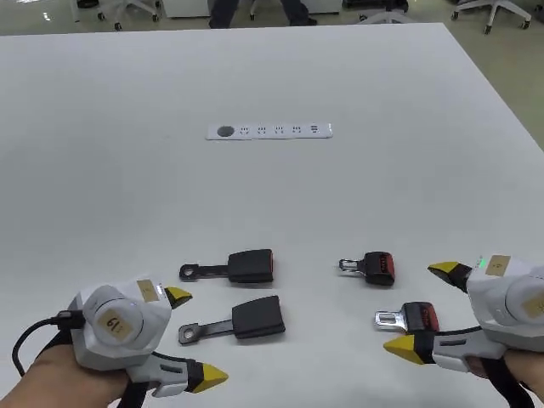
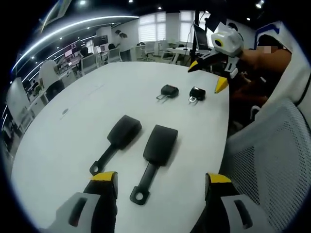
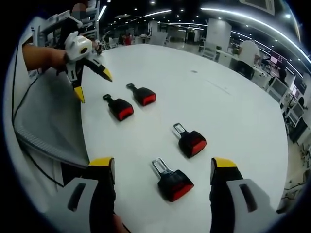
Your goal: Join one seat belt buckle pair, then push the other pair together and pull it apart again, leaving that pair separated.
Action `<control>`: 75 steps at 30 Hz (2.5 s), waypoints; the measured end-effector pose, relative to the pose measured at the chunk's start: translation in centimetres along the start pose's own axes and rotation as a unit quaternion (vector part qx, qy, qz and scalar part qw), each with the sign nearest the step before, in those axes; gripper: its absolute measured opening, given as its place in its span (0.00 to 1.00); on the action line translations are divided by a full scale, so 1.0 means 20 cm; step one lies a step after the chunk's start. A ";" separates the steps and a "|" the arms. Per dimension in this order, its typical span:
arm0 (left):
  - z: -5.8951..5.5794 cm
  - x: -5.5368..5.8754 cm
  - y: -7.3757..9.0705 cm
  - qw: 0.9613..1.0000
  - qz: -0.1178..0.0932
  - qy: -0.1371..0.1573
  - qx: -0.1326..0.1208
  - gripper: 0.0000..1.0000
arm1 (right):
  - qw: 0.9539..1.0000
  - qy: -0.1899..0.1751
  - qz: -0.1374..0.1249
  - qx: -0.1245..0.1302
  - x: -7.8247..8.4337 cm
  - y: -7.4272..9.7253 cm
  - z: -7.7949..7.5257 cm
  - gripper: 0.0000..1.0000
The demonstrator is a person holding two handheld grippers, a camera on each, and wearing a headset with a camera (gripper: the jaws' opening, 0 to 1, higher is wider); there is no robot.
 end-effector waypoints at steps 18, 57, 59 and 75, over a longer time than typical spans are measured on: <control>0.01 0.03 0.01 1.000 -0.004 0.014 -0.010 0.91 | 1.000 0.010 0.011 0.009 -0.02 0.03 0.03 0.94; -0.03 -0.04 -0.02 1.000 0.001 -0.029 0.002 0.72 | 0.998 0.057 -0.008 -0.033 0.00 0.02 0.07 0.65; -0.03 -0.05 -0.04 0.999 0.011 -0.036 0.006 0.69 | 0.997 0.066 -0.001 -0.041 0.02 0.01 0.07 0.62; -0.03 -0.18 -0.25 0.997 0.029 -0.064 0.029 0.53 | 0.989 0.111 0.059 -0.077 0.14 -0.09 0.00 0.48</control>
Point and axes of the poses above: the centre of the closed fingertips' face, and the gripper's own axes: y roughly backward along the fingers, z roughly to its left, x roughly out of its underside, the point moved 8 cm from there along y, roughly backward along the fingers, and after that the axes turned 8 degrees about y, right-handed, at the moved point
